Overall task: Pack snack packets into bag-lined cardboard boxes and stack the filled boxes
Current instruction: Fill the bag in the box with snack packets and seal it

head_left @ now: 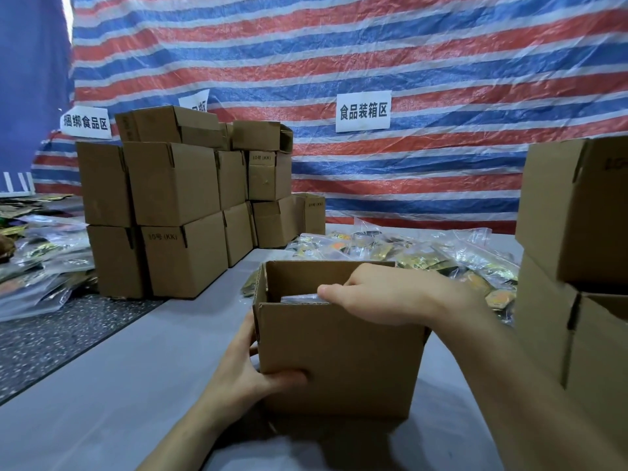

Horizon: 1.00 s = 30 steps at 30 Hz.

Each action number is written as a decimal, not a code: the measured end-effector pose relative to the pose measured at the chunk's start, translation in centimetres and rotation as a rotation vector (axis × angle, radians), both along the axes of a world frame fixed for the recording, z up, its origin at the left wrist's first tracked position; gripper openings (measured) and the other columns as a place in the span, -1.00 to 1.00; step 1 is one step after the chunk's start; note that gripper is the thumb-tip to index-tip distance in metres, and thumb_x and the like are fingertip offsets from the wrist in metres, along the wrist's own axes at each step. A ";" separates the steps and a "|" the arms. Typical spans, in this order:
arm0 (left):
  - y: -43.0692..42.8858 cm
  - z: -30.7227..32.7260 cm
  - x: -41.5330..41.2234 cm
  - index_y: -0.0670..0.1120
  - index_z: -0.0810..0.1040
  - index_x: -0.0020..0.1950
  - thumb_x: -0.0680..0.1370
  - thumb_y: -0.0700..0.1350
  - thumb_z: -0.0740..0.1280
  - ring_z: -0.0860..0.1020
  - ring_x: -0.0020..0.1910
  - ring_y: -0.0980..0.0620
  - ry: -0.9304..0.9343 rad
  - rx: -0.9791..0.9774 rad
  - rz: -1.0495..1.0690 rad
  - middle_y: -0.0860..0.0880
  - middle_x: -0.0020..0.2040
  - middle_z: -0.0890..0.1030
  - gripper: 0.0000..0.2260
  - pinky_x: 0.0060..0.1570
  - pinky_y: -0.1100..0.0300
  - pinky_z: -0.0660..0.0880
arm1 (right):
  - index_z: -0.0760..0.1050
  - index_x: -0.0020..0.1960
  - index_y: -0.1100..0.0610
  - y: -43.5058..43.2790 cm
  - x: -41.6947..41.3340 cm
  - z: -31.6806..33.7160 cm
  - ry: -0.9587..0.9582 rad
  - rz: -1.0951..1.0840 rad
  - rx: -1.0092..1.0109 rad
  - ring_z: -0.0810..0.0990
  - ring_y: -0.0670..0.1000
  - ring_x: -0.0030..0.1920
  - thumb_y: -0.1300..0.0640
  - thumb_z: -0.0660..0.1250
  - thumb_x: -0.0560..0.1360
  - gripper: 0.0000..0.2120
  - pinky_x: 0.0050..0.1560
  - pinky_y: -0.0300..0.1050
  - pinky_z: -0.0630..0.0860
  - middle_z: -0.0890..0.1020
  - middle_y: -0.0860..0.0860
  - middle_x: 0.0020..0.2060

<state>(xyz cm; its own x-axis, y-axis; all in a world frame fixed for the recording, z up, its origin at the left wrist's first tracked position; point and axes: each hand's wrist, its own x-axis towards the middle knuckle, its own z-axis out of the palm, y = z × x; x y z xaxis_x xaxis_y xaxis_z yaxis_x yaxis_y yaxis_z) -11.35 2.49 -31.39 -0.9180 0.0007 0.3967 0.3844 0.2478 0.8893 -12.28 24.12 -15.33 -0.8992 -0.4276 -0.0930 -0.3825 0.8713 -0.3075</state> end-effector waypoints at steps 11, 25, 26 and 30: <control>0.1 0.0 0.1 0.04 0.53 0.32 0.03 0.28 0.70 0.64 0.14 0.09 0.013 -0.012 -0.016 0.05 0.14 0.69 -0.09 -0.02 0.32 0.57 | 0.35 0.52 0.09 0.1 -0.2 -0.1 -0.041 -0.063 0.002 0.34 0.10 0.51 -0.43 -0.16 0.59 -0.21 0.47 0.10 0.23 0.39 0.04 0.51; -0.6 -0.4 -0.9 0.02 0.45 0.42 -0.06 0.29 0.70 0.58 0.25 -0.08 0.030 0.154 0.141 -0.04 0.26 0.63 0.10 0.24 -0.15 0.55 | 0.57 -0.11 0.00 5.4 -8.7 -3.3 0.459 -0.323 -0.981 0.67 -0.01 -0.21 0.10 0.27 0.61 -0.85 -0.09 0.10 0.64 0.68 -0.06 -0.29; -0.6 -0.5 -0.9 0.01 0.46 0.42 -0.07 0.29 0.70 0.59 0.25 -0.10 0.025 0.174 0.144 -0.05 0.26 0.63 0.10 0.24 -0.18 0.54 | 0.56 -0.05 0.02 5.8 -9.8 -4.8 0.395 -0.372 -0.929 0.68 0.05 -0.16 0.15 0.28 0.60 -0.89 -0.02 0.16 0.65 0.68 -0.01 -0.22; -0.9 -0.5 -1.1 -0.01 0.48 0.39 -0.08 0.21 0.71 0.59 0.23 -0.17 0.033 0.232 0.168 -0.10 0.25 0.63 0.07 0.20 -0.24 0.55 | 0.52 0.13 0.02 6.1 -12.3 -10.6 0.215 -0.439 -0.829 0.67 0.11 -0.06 0.25 0.29 0.54 -0.79 0.08 0.15 0.63 0.68 0.07 -0.04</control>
